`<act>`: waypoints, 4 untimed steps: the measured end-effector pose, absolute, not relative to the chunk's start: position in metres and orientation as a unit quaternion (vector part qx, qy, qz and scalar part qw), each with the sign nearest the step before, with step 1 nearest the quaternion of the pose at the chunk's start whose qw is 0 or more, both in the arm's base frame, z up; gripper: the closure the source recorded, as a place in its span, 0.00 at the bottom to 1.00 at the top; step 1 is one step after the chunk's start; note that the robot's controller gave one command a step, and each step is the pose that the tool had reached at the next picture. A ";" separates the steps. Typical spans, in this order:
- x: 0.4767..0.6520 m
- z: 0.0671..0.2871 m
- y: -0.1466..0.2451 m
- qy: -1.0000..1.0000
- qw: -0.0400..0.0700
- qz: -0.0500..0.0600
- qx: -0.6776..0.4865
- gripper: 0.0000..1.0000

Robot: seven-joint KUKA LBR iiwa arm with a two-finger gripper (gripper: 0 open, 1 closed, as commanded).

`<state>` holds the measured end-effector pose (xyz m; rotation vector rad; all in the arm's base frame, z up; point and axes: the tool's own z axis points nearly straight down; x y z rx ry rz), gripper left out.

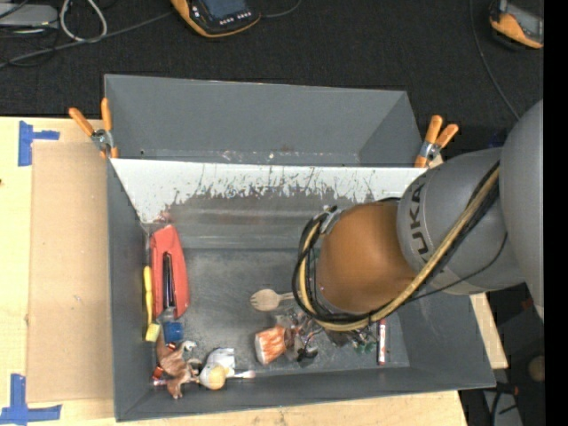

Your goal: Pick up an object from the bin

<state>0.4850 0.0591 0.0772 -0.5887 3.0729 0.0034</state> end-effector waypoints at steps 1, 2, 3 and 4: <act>0.482 0.103 0.060 0.982 0.001 0.002 -0.188 1.00; 0.484 0.131 0.060 0.982 0.005 0.002 -0.187 1.00; 0.484 0.133 0.061 0.982 0.004 0.002 -0.186 1.00; 0.483 0.155 0.061 0.983 0.003 0.002 -0.186 1.00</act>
Offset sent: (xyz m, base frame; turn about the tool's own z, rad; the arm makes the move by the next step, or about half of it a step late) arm -0.0020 0.0003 0.0518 0.0002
